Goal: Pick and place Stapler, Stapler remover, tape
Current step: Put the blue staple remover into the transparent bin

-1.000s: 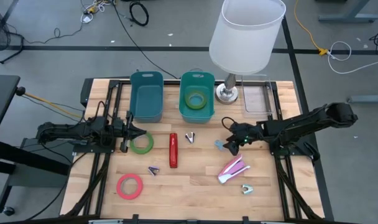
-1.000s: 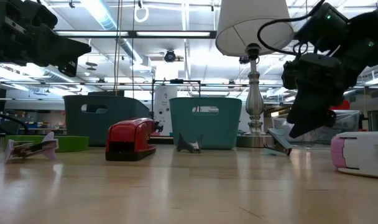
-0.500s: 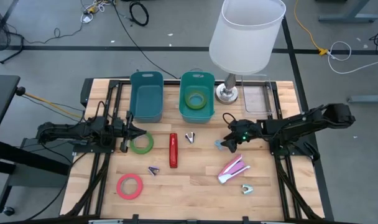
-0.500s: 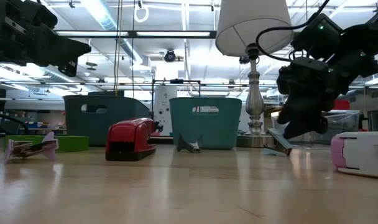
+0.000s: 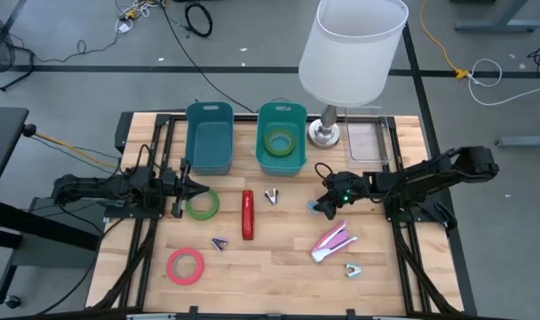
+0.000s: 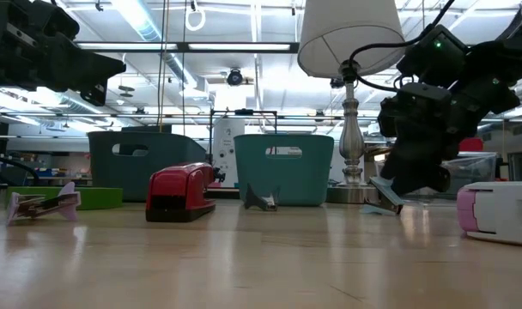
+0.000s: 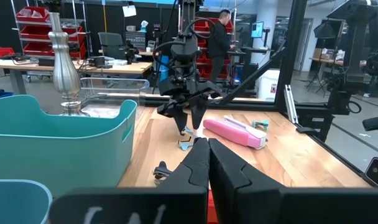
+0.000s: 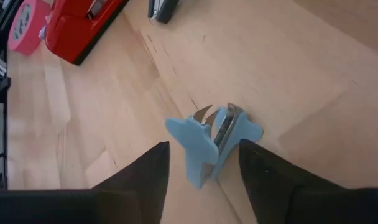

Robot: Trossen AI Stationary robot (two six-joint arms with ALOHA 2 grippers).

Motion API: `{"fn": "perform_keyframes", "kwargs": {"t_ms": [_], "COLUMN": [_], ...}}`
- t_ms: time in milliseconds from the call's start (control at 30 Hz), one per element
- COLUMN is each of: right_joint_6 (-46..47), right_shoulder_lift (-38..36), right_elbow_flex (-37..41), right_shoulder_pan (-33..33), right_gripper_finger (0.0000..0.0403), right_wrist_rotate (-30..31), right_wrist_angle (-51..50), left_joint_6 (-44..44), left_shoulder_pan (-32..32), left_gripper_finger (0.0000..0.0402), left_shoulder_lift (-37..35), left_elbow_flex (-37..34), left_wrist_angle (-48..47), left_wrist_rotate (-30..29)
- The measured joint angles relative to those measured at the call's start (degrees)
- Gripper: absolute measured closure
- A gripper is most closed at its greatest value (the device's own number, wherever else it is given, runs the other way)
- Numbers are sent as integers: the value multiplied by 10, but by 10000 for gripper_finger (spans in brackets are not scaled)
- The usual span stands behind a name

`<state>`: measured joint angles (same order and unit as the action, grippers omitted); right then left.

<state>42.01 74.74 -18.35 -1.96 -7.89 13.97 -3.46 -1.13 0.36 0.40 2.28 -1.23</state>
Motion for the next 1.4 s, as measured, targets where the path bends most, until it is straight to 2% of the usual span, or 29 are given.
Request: {"fn": "perform_keyframes", "kwargs": {"t_ms": [333,733,1000,1400], "right_joint_6": [-3,-11,-11,-7], "right_shoulder_lift": [0,0,-1,-2], "right_elbow_flex": [0,0,-1,-1], "right_shoulder_pan": [0,0,0,0], "right_gripper_finger": [298,338,394,402], "right_wrist_rotate": [-7,-6,-8,-7], "right_wrist_angle": [1,1,6,40], "left_joint_6": [0,0,0,0], "left_shoulder_pan": [0,0,0,0], "left_gripper_finger": [399,399,399,399], "left_shoulder_lift": [0,0,0,0], "left_elbow_flex": [0,0,0,0], "left_wrist_angle": [0,0,0,0], "left_wrist_rotate": [0,0,0,0]}}
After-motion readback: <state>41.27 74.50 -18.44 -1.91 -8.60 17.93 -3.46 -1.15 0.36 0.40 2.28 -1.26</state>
